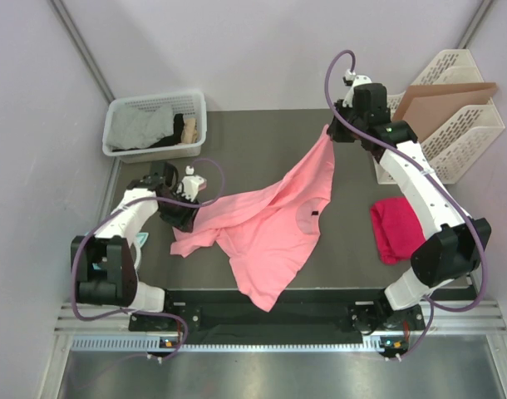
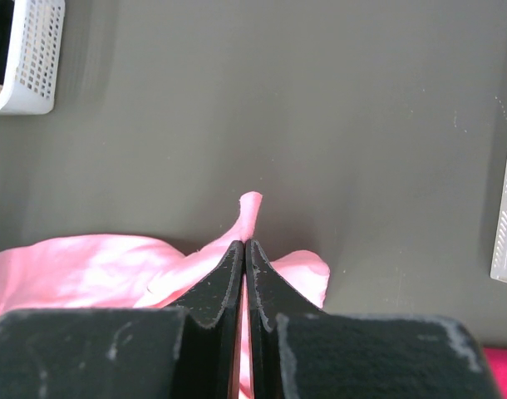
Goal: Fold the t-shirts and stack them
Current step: Flatten the tshirt out
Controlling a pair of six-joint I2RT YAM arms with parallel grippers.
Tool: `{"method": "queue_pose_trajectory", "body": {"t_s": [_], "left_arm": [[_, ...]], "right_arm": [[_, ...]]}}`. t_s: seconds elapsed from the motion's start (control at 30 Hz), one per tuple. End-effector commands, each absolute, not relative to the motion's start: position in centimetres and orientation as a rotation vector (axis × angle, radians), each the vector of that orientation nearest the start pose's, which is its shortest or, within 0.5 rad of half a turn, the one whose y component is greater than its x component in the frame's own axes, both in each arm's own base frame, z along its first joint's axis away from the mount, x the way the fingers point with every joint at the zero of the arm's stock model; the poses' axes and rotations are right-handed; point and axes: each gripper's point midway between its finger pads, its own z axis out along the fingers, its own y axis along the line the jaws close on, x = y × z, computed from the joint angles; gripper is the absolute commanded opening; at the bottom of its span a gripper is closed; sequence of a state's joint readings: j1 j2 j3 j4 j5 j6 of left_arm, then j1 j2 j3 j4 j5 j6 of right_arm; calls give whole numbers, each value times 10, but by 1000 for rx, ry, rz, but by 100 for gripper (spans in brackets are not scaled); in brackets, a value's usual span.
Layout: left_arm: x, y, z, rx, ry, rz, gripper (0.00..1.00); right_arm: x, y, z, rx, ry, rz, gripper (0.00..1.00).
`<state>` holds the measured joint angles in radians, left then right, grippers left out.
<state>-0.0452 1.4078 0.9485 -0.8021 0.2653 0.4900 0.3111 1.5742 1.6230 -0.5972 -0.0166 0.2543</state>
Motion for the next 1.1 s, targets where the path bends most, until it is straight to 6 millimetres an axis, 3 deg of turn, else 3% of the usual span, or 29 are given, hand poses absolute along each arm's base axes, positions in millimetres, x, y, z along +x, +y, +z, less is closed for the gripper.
{"method": "queue_pose_trajectory", "body": {"t_s": [0.0, 0.17, 0.27, 0.4, 0.5, 0.53, 0.57, 0.67, 0.77, 0.8, 0.87, 0.9, 0.97, 1.0, 1.07], "left_arm": [[276, -44, 58, 767, 2644, -211, 54], [276, -42, 42, 751, 2687, -178, 46], [281, -40, 36, 732, 2714, -163, 34], [291, -45, 31, 716, 2717, -171, 31], [292, -51, 30, 717, 2724, -197, 19], [292, -54, 30, 725, 2719, -200, 7], [292, -54, 30, 724, 2720, -189, 0], [296, -54, 39, 710, 2704, -178, 0], [310, -50, 68, 694, 2643, -115, 0], [325, -51, 94, 685, 2576, -92, 0], [332, -48, 123, 680, 2541, -55, 0], [345, -46, 155, 664, 2469, -21, 0], [350, -45, 184, 658, 2415, 7, 0], [355, -43, 212, 642, 2350, 34, 0], [355, -41, 235, 625, 2305, 58, 0]], "right_arm": [[434, 150, 294, -77, 2100, 340, 0], [433, 151, 292, -80, 2103, 342, 0], [432, 152, 292, -83, 2099, 352, 0], [430, 152, 291, -83, 2101, 358, 0], [429, 151, 292, -83, 2098, 354, 0], [429, 150, 292, -82, 2098, 353, 0], [429, 150, 293, -82, 2095, 353, 0], [428, 151, 300, -83, 2078, 358, 0], [428, 152, 316, -87, 2043, 373, 0], [426, 152, 323, -91, 2027, 380, 0], [424, 152, 338, -91, 1994, 390, 0], [421, 151, 348, -91, 1973, 392, 0], [417, 150, 361, -92, 1945, 396, 0], [411, 147, 373, -90, 1919, 400, 0], [403, 145, 388, -91, 1888, 408, 0]]}}
